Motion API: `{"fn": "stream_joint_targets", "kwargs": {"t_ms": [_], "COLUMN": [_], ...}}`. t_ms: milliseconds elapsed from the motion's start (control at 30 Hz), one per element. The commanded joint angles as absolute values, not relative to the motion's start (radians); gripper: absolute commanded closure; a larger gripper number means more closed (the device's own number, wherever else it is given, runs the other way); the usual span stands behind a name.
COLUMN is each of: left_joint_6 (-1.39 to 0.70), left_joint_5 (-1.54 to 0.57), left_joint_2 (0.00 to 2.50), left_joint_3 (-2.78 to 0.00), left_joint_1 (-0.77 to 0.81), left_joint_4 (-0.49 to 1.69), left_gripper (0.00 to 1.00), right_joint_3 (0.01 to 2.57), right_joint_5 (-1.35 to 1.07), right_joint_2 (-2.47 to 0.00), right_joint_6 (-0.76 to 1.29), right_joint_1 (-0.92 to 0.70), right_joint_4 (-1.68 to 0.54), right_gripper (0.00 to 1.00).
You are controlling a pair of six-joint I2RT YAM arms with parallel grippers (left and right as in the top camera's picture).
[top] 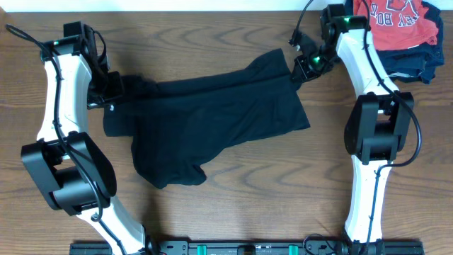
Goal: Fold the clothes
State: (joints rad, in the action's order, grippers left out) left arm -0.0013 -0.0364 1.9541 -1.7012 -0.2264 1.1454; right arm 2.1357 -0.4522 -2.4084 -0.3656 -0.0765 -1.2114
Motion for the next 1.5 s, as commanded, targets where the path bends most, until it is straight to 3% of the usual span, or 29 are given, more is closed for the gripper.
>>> {"fn": "stream_joint_targets", "kwargs": {"t_ms": [0, 400, 833, 867, 900, 967, 1000, 1067, 1167, 1367, 1467], "left_joint_6": [-0.01, -0.021, -0.023, -0.023, -0.023, -0.023, -0.023, -0.024, -0.03, -0.06, -0.066], "left_joint_5": [-0.01, -0.01, -0.006, -0.006, -0.006, -0.006, -0.006, -0.006, -0.006, -0.007, -0.007], "left_joint_2": [1.948, 1.948, 1.948, 1.948, 1.948, 1.948, 1.948, 1.948, 1.945, 1.868, 1.772], "left_joint_3": [-1.658, -1.563, -1.563, -1.563, -1.563, -1.563, -1.563, -1.569, -1.587, -1.623, -1.623], "left_joint_1": [-0.233, -0.233, -0.233, -0.233, -0.233, -0.234, -0.235, -0.242, -0.26, -0.294, -0.296], "left_joint_4": [1.119, 0.933, 0.956, 0.958, 0.96, 0.959, 0.959, 0.959, 0.97, 1.014, 1.02], "left_gripper": [0.94, 0.94, 0.94, 0.87, 0.67, 0.32, 0.23, 0.08, 0.0, 0.02, 0.02], "right_joint_3": [2.125, 2.125, 2.106, 2.098, 2.096, 2.096, 2.096, 2.108, 2.137, 2.287, 2.397], "right_joint_5": [-0.457, -0.456, -0.44, -0.44, -0.438, -0.428, -0.423, -0.422, -0.422, -0.426, -0.427], "right_joint_2": [-2.381, -2.381, -2.381, -2.381, -2.381, -2.381, -2.381, -2.38, -2.379, -2.378, -2.377], "right_joint_6": [-0.352, -0.287, -0.285, -0.285, -0.285, -0.285, -0.285, -0.284, -0.27, -0.262, -0.262], "right_joint_1": [-0.08, -0.084, -0.109, -0.109, -0.109, -0.109, -0.109, -0.105, -0.099, -0.091, -0.091], "right_joint_4": [-1.18, -1.005, -1.002, -1.005, -1.011, -1.023, -1.023, -1.023, -1.032, -1.174, -1.283], "right_gripper": [0.99, 0.99, 0.99, 0.99, 0.98, 0.76, 0.6, 0.48, 0.43, 0.44, 0.37]}}
